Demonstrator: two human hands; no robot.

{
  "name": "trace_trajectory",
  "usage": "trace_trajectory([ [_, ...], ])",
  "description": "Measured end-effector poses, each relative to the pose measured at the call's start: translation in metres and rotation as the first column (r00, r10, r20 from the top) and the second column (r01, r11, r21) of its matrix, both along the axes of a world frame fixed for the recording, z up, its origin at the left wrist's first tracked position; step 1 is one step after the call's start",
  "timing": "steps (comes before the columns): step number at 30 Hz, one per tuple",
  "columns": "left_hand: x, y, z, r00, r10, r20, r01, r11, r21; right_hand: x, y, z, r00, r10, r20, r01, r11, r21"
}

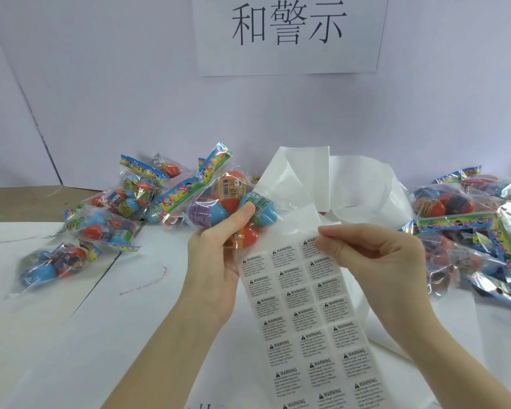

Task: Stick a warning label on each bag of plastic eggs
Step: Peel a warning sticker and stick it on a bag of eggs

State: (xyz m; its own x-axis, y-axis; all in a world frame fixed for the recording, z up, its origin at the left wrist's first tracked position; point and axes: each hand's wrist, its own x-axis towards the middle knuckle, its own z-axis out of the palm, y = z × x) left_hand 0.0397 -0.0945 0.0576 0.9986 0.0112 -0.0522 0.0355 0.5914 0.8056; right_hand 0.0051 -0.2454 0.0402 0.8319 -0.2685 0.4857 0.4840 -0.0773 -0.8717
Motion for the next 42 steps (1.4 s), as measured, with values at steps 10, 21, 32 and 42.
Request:
trace_trajectory([
  [10,0.004,0.0,-0.006,0.998,-0.006,-0.064,0.002,0.998,-0.067,0.002,0.003,-0.01,0.983,-0.172,0.066,0.184,0.942,-0.281],
  [21,0.007,-0.001,-0.011,0.994,0.098,-0.044,-0.1,0.994,-0.039,0.002,0.007,-0.013,0.986,-0.143,0.083,0.165,0.882,-0.442],
  [32,0.017,0.008,-0.016,0.967,0.253,-0.01,-0.253,0.966,0.05,0.003,0.004,-0.008,0.993,-0.049,0.109,0.068,0.981,-0.181],
  [42,0.008,0.004,-0.009,0.92,0.206,0.334,-0.31,0.903,0.296,0.0,0.008,-0.01,0.999,-0.006,0.05,0.017,0.975,-0.22],
])
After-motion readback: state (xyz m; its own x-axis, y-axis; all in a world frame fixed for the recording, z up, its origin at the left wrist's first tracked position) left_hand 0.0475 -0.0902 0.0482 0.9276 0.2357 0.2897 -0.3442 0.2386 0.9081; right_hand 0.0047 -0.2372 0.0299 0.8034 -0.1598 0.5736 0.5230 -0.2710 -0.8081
